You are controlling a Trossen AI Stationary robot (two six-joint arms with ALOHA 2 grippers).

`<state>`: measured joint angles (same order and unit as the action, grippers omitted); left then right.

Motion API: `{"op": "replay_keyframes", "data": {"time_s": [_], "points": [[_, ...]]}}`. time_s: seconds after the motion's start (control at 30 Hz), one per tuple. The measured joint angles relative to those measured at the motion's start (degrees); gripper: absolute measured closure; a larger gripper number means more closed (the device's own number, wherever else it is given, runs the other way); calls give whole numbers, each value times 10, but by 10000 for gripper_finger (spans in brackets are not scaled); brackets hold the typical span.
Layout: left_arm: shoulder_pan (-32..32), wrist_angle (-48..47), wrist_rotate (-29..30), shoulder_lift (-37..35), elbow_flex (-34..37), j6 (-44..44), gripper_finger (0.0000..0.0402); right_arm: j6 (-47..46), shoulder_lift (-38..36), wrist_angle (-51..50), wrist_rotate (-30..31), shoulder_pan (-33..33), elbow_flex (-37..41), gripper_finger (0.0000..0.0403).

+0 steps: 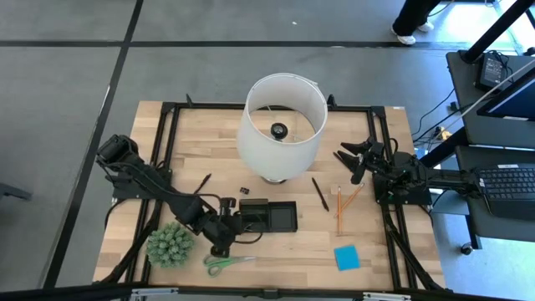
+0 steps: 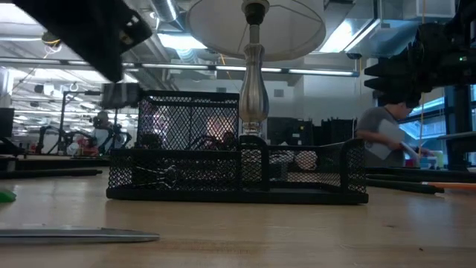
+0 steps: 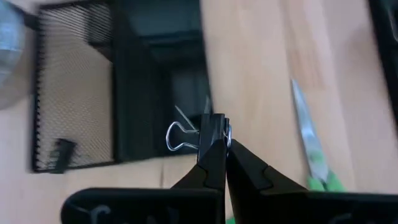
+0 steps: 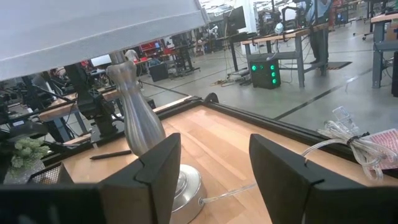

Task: Pick and place office supplies into organizer
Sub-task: Put the bottom black binder clip into the black desk organizer

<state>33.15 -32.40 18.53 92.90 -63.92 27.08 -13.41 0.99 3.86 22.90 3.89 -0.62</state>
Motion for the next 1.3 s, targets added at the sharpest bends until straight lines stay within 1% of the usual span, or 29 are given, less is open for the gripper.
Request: {"op": "replay_keyframes", "data": {"time_s": [0.1,0.17,0.33,0.47,0.53,0.63,0.83,1.03,1.13,1.3], "points": [[1,18,52,5,-1,26,400,0,0,0,0,0,0,210],[1,20,72,11,-1,32,400,0,0,0,0,0,0,210],[1,46,84,46,-1,37,400,0,0,0,0,0,0,210],[3,45,116,66,-1,42,400,0,0,0,0,0,0,210],[3,43,123,72,-1,42,400,0,0,0,0,0,0,210],[3,42,122,82,-1,41,400,0,0,0,0,0,0,210],[3,41,98,104,-1,32,400,0,0,0,0,0,0,210],[3,40,87,105,-1,32,397,0,0,0,0,0,0,210],[3,39,76,105,-1,12,382,0,0,0,0,0,0,210],[3,39,70,105,-1,1,342,0,0,0,0,0,0,210]]}}
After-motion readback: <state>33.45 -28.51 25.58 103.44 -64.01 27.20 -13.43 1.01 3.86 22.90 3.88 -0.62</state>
